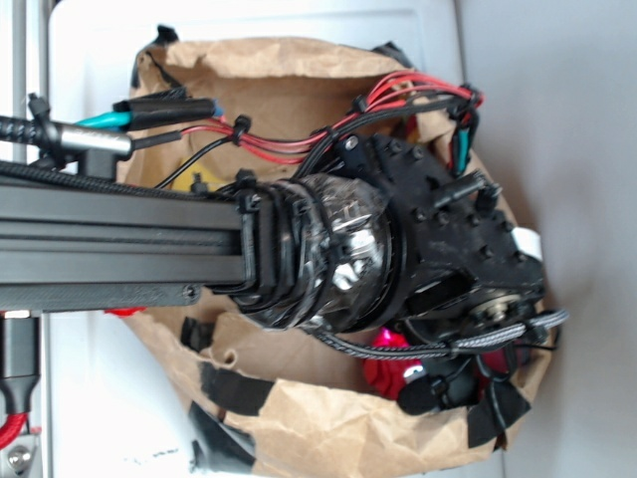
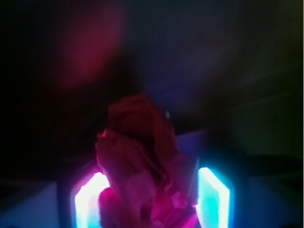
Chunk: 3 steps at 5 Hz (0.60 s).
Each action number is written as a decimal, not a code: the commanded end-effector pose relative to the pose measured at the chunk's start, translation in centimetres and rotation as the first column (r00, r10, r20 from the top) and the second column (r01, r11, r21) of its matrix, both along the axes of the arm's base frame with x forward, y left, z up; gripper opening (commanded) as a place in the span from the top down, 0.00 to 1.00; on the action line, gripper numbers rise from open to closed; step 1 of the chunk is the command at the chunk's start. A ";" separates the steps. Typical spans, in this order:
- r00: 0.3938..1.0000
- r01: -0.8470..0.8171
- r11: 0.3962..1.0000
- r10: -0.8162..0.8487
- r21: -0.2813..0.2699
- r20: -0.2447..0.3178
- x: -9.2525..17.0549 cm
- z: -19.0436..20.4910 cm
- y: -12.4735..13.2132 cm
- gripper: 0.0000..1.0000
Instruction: Grab the red paper.
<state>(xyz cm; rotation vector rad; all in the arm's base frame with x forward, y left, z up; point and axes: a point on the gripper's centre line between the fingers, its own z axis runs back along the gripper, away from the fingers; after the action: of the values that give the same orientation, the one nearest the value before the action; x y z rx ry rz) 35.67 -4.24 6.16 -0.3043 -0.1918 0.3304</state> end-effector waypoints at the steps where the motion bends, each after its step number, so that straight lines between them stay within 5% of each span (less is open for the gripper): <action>1: 0.994 -0.023 0.999 0.021 0.023 0.108 -1.5 9.2 1.7 1.00; 3: 0.992 0.076 0.971 -0.096 0.228 0.081 -5.4 13.9 -0.5 1.00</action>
<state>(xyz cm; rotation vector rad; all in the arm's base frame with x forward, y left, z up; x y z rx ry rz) 29.82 -4.09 17.20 -0.0786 -0.2090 0.2173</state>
